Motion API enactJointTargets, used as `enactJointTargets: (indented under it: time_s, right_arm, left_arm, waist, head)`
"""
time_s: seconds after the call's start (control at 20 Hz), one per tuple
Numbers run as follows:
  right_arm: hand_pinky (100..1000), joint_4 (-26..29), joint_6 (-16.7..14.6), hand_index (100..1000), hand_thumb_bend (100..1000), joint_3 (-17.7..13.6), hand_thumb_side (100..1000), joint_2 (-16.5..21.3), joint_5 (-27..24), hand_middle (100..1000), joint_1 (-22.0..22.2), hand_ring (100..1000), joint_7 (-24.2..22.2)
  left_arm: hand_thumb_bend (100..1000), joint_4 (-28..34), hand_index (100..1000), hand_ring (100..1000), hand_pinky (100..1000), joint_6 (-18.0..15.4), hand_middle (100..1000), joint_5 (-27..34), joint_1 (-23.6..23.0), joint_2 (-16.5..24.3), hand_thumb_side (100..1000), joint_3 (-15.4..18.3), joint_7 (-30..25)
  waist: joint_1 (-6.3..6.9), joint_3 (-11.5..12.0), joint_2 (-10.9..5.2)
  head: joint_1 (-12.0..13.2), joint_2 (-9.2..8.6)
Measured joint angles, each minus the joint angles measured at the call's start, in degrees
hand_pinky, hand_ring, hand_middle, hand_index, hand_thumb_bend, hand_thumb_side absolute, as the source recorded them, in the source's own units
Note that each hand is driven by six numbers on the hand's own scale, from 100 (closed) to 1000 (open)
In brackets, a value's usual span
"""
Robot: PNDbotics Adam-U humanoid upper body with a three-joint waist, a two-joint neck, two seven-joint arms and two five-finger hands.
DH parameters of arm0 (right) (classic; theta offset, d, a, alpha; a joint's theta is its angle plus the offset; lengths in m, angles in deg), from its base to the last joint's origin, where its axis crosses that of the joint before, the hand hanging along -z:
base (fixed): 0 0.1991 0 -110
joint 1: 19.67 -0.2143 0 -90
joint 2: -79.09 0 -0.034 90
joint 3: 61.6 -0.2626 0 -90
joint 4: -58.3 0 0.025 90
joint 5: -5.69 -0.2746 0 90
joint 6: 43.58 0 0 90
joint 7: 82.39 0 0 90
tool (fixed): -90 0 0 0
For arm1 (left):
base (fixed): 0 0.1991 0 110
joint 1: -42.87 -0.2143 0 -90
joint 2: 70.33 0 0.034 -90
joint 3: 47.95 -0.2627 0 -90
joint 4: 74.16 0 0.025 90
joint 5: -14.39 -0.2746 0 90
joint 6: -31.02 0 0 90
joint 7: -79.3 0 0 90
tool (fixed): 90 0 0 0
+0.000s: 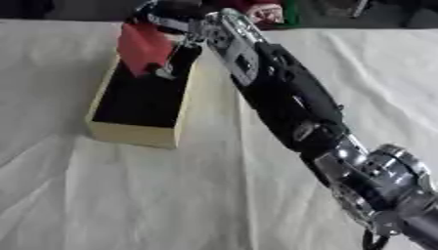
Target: Pick up objects on the table and place them in the box.
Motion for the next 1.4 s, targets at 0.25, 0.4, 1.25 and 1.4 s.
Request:
enactJointTargets:
  time_s: [0.25,0.4,1.25,1.4]
  right_arm:
    - [842,-0.56,-1.35,776,100,0.04,100,-0.01,0.89,773,0.28,797,-1.39]
    - [873,-0.78,-1.97,872,265,0.04,218,-0.01,1.4,841,0.32,843,-1.98]
    - [897,-0.99,-1.61,930,464,-0.94,315,0.22,11.96,884,0.03,884,1.48]
    - [884,1.48,-1.78,914,303,-0.63,285,1.39,9.79,858,-0.18,867,2.22]
  left_arm:
    - [100,0.0,687,553,576,0.02,540,0.0,0.0,-0.12,120,0.01,-0.02]
    - [100,0.0,687,553,576,0.06,540,0.0,0.0,-0.46,121,0.01,-0.06]
    - [100,0.0,687,552,577,0.29,539,0.03,-0.02,-0.5,122,0.02,-0.29]
    - [100,0.0,688,552,578,0.31,539,0.03,-0.26,-0.5,120,0.06,-0.28]
  waist:
    - [0.0,0.11,0.17]
    - [0.0,0.14,0.27]
    - [-0.16,0.03,0.28]
    - [-0.16,-0.62,0.28]
  head:
    - [0.0,-0.01]
    - [0.0,-0.01]
    - [0.07,-0.01]
    - [0.56,0.05]
